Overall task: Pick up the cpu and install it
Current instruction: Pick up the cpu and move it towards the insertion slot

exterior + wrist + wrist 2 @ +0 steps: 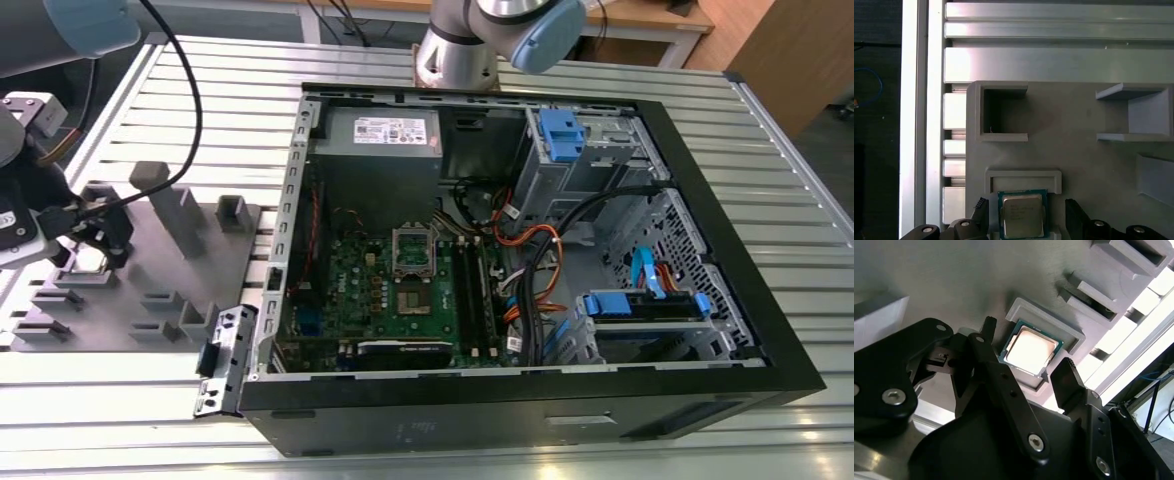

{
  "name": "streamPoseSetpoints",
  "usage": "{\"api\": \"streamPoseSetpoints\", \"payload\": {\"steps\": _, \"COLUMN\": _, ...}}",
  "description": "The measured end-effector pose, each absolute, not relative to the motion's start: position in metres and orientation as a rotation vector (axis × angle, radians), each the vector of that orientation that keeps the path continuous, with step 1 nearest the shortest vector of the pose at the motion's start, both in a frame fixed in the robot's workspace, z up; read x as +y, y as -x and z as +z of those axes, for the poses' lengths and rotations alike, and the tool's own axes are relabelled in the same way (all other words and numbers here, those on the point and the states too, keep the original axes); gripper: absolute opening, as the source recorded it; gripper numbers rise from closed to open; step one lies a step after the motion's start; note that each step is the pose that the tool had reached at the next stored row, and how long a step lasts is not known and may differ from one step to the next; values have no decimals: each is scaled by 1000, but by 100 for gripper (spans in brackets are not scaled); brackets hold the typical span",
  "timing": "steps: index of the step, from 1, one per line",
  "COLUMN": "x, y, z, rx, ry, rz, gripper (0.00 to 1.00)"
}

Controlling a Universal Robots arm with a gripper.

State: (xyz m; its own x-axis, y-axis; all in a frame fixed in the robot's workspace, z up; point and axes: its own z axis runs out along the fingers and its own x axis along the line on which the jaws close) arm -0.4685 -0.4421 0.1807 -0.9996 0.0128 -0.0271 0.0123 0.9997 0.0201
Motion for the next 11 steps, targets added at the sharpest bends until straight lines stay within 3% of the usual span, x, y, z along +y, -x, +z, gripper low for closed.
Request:
{"api": "streamPoseSetpoints", "payload": {"steps": 9, "x": -442, "y": 469, "z": 181, "rx": 3114, "ry": -20, "rz": 31, "gripper": 69}}
{"api": "streamPoseSetpoints", "payload": {"steps": 10, "x": -442, "y": 469, "z": 180, "rx": 3114, "ry": -20, "rz": 31, "gripper": 62}}
{"api": "streamPoseSetpoints", "payload": {"steps": 11, "x": -442, "y": 468, "z": 180, "rx": 3114, "ry": -20, "rz": 31, "gripper": 62}}
